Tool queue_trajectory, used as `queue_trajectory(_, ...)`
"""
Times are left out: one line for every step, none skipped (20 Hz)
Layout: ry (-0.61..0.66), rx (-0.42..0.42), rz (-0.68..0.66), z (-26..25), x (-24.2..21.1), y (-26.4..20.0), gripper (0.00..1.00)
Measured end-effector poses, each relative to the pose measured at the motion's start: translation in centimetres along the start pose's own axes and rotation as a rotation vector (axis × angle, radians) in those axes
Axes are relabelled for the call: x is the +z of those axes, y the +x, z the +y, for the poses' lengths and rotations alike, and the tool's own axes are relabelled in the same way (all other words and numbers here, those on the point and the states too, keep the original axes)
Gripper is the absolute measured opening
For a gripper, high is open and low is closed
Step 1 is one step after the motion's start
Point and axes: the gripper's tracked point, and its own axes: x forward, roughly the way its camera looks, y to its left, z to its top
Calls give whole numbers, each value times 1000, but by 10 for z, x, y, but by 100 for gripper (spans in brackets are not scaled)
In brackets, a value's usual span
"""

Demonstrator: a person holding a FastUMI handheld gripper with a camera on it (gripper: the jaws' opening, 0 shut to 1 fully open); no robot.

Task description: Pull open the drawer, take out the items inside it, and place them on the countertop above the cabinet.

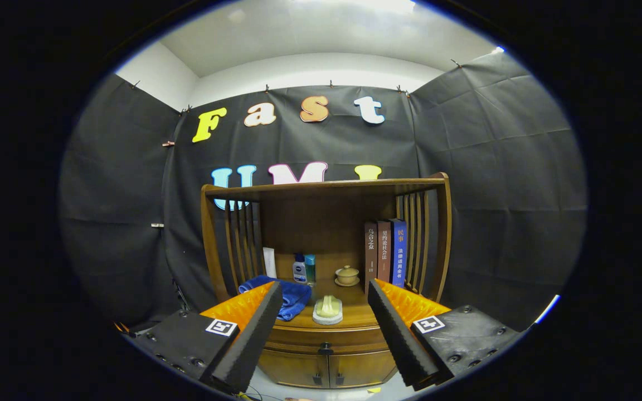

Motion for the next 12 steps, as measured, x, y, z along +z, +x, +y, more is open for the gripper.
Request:
queue_trajectory(0,-3,-1,-1,1,-1,99)
queue_trajectory(1,-5,-3,-1,3,-1,99)
queue_trajectory(1,-8,-3,-2,4,-1,99)
queue_trajectory(2,-10,-3,-3,4,-2,99)
queue_trajectory(4,-11,-2,-3,5,-2,98)
queue_trajectory(5,-13,1,-4,4,-3,98)
queue_trajectory(7,-12,6,-4,4,-3,98)
queue_trajectory(10,-8,14,-3,2,-3,99)
queue_trajectory(6,-11,21,-3,0,-5,99)
queue_trajectory(4,-10,21,-4,1,-6,99)
queue_trajectory(5,-5,18,-1,2,-8,99)
queue_trajectory(6,1,15,1,3,-10,99)
